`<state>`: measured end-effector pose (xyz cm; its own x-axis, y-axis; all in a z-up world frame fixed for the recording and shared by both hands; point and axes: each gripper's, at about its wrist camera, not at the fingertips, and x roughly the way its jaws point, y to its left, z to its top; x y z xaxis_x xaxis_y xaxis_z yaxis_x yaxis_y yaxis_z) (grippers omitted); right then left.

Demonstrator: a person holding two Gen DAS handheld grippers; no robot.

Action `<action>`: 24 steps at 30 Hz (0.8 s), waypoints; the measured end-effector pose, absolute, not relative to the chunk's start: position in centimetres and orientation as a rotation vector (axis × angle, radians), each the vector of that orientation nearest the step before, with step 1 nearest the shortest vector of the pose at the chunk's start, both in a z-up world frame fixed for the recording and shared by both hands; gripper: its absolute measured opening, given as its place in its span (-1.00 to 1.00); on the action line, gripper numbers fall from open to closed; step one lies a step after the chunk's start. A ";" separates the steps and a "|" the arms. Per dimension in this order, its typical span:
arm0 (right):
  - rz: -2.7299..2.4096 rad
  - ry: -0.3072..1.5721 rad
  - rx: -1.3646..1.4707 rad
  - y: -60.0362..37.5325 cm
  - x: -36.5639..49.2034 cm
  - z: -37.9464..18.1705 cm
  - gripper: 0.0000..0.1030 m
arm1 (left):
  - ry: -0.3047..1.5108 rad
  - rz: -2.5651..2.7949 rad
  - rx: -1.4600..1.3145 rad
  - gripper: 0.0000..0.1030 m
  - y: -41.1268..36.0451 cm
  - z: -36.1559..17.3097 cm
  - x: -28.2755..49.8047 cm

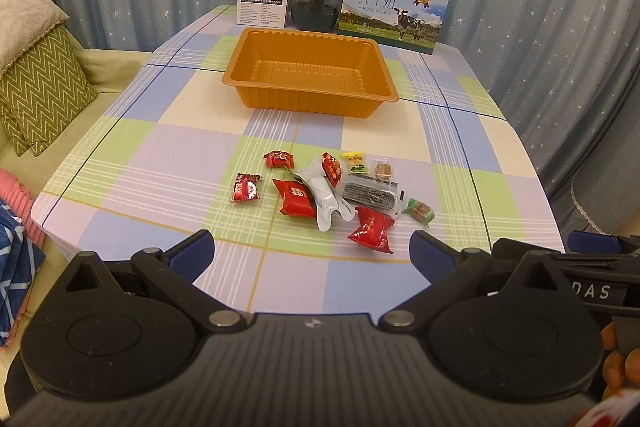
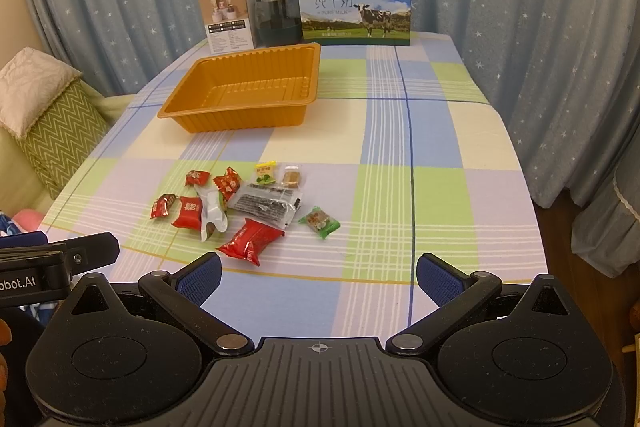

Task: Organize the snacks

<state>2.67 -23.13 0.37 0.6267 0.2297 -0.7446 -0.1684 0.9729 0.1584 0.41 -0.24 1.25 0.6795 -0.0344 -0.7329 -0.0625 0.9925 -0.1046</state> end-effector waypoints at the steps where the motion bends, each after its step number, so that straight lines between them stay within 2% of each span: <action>1: 0.229 0.864 0.076 -23.2 2.6 0.4 1.00 | 0.825 0.015 -0.125 1.00 -0.3 1.2 0.4; 24: 0.229 0.859 0.085 -23.2 2.5 0.4 1.00 | 0.822 0.012 -0.133 1.00 -1.0 1.4 0.2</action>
